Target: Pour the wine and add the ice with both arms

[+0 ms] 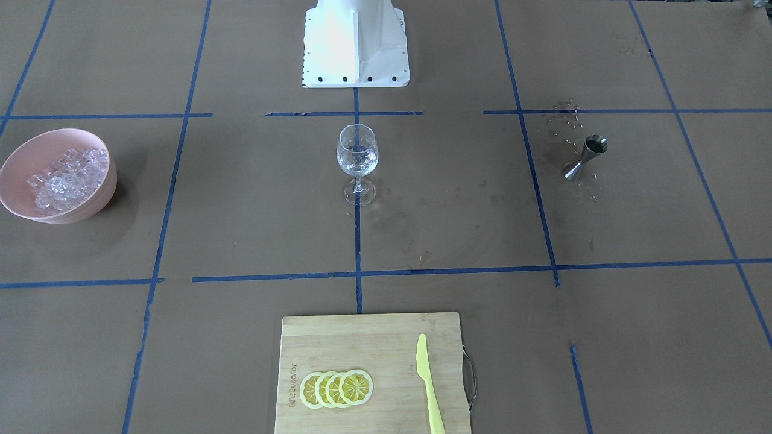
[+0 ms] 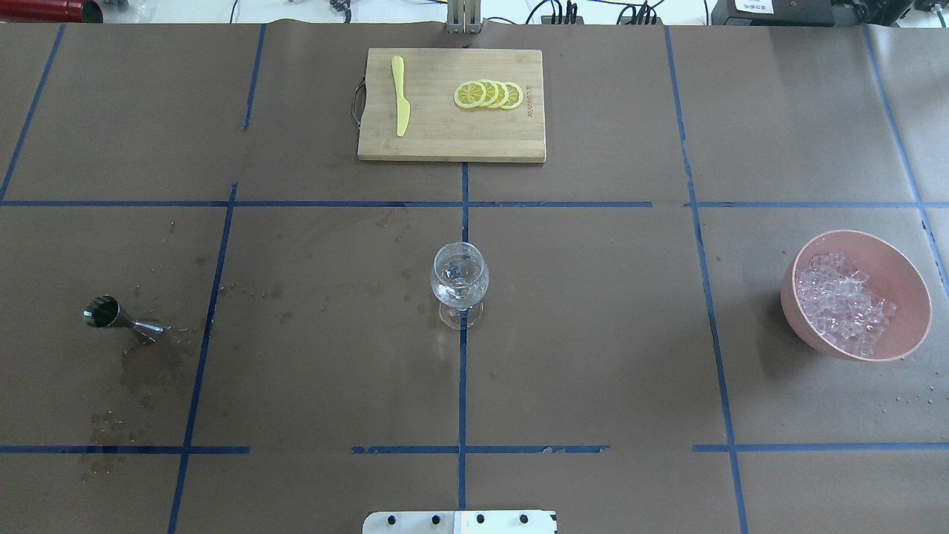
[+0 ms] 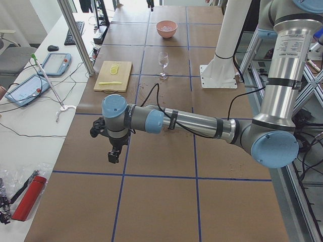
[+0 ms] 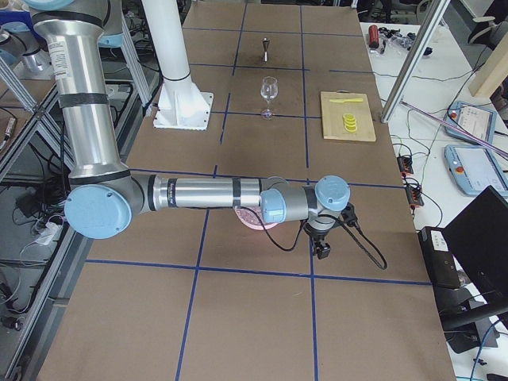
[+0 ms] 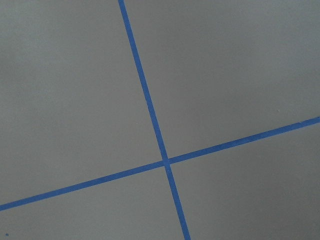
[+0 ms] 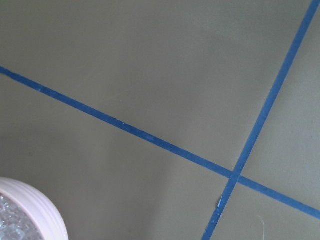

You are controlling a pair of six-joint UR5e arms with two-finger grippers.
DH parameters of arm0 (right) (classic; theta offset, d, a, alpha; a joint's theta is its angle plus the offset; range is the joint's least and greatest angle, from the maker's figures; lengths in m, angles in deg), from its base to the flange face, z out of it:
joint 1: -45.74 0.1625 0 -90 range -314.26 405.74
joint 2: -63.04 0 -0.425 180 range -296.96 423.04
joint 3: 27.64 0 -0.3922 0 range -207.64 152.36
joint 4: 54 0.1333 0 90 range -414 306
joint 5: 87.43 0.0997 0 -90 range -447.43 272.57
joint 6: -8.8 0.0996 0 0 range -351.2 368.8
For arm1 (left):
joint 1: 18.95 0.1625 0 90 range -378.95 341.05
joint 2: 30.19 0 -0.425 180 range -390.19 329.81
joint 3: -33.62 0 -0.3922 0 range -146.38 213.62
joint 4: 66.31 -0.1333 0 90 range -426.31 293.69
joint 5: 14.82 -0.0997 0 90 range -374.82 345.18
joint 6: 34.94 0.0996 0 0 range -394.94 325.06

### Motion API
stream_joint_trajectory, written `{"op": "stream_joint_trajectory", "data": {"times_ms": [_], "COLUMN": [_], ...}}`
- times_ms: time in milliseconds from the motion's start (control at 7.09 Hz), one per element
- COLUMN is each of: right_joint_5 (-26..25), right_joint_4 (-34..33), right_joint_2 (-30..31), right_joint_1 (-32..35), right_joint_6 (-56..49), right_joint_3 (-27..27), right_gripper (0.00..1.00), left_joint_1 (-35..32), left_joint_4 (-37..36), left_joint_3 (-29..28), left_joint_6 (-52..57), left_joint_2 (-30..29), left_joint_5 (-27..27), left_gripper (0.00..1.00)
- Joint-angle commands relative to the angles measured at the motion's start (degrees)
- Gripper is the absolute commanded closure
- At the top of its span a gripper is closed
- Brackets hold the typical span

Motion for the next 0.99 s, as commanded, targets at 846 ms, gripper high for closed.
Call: {"op": "stream_joint_trajectory", "data": {"times_ms": [846], "right_joint_5": [-0.18], "right_joint_4": [-4.86], "right_joint_2": [0.45], "right_joint_1": [-0.63], "right_joint_6": [0.55], "right_joint_3": [4.54], "right_gripper": [0.0], "left_joint_1": [0.51], "left_joint_4": [0.13], "left_joint_3": [0.84], "left_joint_6": [-0.47], "left_joint_2": [1.55], "left_joint_5": [0.58], "left_gripper": [0.0]}}
